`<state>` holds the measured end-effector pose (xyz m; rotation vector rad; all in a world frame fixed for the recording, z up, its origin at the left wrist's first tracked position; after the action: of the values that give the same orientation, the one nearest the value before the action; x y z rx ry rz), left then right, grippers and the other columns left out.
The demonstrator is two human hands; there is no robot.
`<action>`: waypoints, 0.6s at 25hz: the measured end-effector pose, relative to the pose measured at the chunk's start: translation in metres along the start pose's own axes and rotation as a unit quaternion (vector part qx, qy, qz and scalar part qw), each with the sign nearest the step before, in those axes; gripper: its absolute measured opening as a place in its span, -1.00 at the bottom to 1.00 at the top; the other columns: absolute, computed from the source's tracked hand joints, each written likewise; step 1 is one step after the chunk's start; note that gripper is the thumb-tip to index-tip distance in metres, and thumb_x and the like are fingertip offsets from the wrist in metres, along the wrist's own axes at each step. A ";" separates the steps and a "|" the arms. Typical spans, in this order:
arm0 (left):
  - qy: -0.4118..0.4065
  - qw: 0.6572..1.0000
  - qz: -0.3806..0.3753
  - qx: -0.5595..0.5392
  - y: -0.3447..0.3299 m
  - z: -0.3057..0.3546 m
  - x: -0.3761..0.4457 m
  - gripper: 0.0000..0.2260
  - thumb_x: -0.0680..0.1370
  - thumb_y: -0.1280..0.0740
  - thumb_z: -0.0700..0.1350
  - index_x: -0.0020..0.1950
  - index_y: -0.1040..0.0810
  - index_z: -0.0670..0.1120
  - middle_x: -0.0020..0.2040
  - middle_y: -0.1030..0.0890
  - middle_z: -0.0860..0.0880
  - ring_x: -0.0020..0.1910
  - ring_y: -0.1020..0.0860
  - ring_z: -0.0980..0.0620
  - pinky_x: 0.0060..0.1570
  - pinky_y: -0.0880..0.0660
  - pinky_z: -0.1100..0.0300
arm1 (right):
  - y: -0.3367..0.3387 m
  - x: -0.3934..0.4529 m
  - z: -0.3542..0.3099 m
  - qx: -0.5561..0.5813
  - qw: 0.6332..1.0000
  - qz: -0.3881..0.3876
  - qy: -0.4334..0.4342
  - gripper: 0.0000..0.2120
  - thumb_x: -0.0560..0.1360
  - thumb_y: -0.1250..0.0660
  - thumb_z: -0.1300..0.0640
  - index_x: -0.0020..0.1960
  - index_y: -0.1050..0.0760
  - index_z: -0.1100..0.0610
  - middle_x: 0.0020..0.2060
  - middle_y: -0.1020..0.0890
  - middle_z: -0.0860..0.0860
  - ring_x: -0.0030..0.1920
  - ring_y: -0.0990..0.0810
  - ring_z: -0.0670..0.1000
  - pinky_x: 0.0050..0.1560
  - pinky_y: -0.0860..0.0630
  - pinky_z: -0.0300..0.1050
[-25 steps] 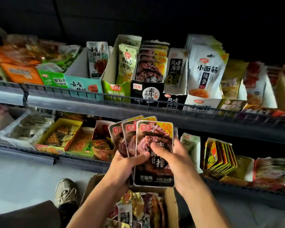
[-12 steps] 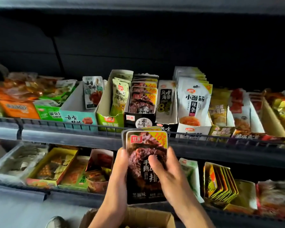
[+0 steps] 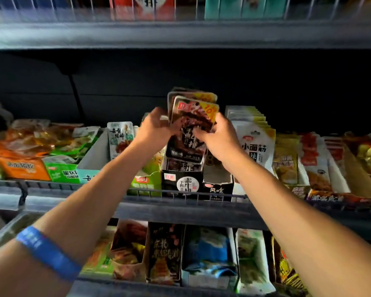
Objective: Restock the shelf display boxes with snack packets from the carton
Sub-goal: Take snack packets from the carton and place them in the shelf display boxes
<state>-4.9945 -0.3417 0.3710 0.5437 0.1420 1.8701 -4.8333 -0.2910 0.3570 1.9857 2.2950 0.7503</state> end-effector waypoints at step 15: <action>0.007 0.990 -0.030 0.138 0.002 -0.049 0.017 -0.82 0.59 -0.23 -0.29 0.05 -0.53 -0.04 -0.04 -0.63 0.03 -0.17 -0.53 0.10 -0.22 -0.50 0.19 | -0.031 0.010 0.034 -0.192 0.968 -0.163 0.001 -0.54 0.42 -0.49 -0.16 0.23 -0.52 -0.01 0.10 -0.59 -0.06 0.04 -0.56 -0.04 0.01 -0.48 -0.11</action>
<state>-5.0215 -0.3190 0.3334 0.7062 0.4276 1.8060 -4.8528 -0.2723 0.3188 1.4039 2.1840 1.0604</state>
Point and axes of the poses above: each hand's wrist, its own x-axis towards the middle knuckle, its own y-axis out of the back of the hand, z = x × y, the point moved 9 cm from there along x, towards the middle knuckle
